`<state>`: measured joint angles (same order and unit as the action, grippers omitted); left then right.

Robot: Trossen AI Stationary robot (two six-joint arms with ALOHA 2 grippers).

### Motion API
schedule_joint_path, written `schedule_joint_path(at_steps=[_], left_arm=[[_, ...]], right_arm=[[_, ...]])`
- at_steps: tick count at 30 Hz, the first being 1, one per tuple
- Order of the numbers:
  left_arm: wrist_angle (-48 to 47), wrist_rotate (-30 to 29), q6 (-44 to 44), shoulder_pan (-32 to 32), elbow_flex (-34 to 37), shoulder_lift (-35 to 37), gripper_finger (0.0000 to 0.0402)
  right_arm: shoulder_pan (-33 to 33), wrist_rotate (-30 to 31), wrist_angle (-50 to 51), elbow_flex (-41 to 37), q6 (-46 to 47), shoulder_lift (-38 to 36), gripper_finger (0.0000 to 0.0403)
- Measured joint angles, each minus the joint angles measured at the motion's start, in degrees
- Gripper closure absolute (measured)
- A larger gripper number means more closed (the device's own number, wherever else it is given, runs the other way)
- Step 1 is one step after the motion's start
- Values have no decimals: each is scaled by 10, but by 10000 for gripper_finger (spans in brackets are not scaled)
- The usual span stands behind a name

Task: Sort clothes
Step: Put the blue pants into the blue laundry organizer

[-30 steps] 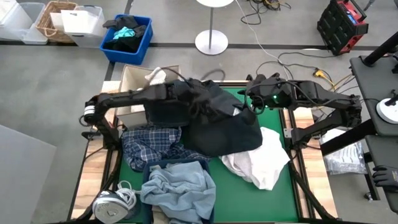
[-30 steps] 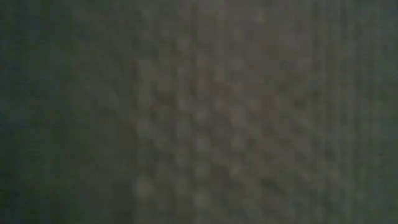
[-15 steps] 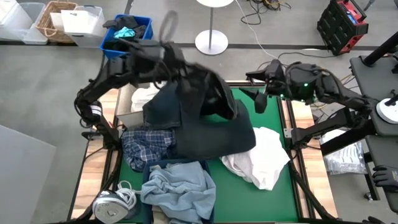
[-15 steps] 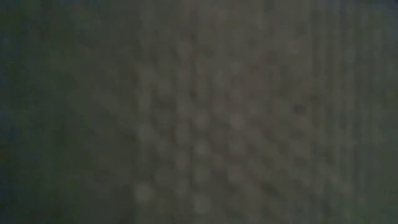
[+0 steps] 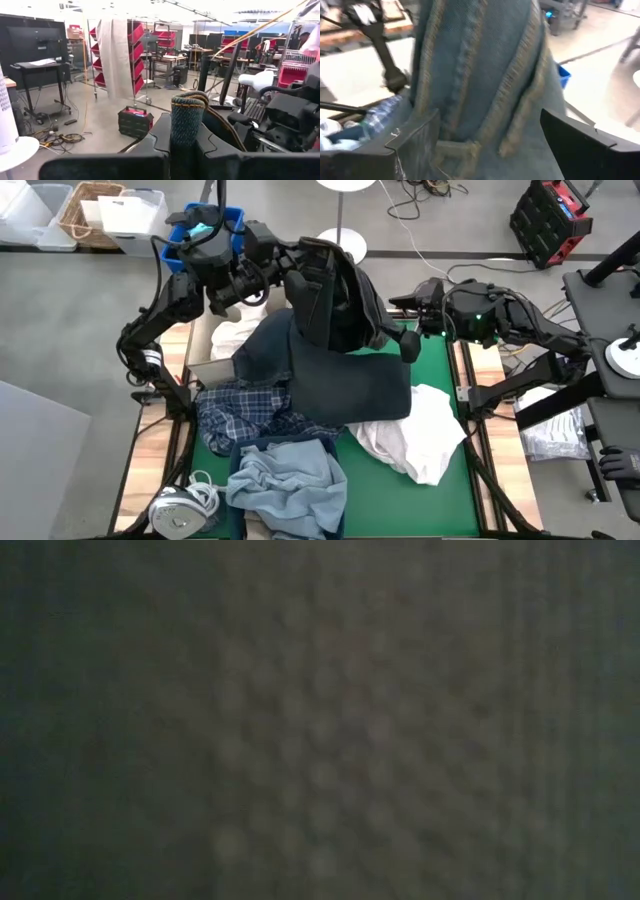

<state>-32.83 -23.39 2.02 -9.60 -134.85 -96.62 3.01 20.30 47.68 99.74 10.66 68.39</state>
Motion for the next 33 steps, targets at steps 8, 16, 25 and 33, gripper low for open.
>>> schedule_joint_path(at_steps=[8, 16, 25, 33], left_arm=[[4, -68, 0, 1, 1, 2, 400], [4, -162, -3, 0, 2, -24, 400], [9, -162, -20, 0, 0, -40, 400], [15, -120, -33, 1, -1, -36, 399]], right_arm=[[-6, 21, 8, 3, 22, 1, 79], [-36, 38, -27, 3, 30, 31, 81], [-11, 231, 38, 6, 51, 83, 101], [68, 79, 33, 9, 44, 87, 230]])
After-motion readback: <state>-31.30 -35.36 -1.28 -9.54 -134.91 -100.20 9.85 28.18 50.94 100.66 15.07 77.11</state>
